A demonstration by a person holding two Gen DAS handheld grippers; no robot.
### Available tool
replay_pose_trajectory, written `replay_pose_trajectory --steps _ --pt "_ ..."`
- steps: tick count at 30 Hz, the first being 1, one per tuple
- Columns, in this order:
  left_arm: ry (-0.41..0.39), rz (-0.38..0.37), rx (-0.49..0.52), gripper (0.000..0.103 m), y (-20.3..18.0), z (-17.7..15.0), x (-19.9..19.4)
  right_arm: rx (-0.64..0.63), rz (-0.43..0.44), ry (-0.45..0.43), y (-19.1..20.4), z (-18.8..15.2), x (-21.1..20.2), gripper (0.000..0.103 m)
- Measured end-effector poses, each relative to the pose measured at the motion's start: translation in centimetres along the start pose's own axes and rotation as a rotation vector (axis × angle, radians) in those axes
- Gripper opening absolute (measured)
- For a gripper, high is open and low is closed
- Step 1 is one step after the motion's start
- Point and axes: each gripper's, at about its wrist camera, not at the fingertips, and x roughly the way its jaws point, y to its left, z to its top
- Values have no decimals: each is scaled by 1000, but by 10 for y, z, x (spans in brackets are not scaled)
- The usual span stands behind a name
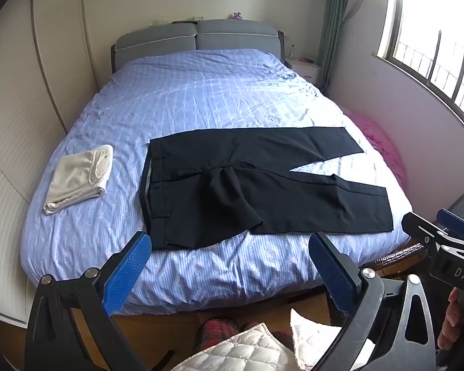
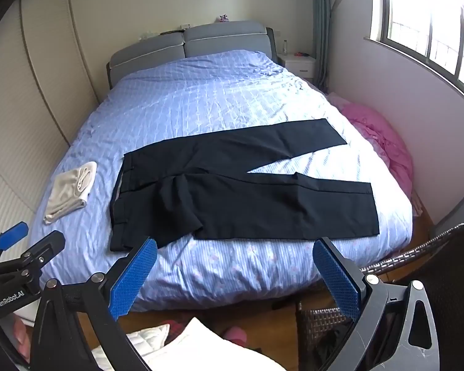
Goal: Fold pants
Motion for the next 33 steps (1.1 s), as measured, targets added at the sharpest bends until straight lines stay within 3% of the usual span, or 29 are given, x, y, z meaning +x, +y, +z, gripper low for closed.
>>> replay_pose_trajectory --steps 33 --pt "-18 -19 6 103 0 1 2 -6 -10 -12 0 6 1 102"
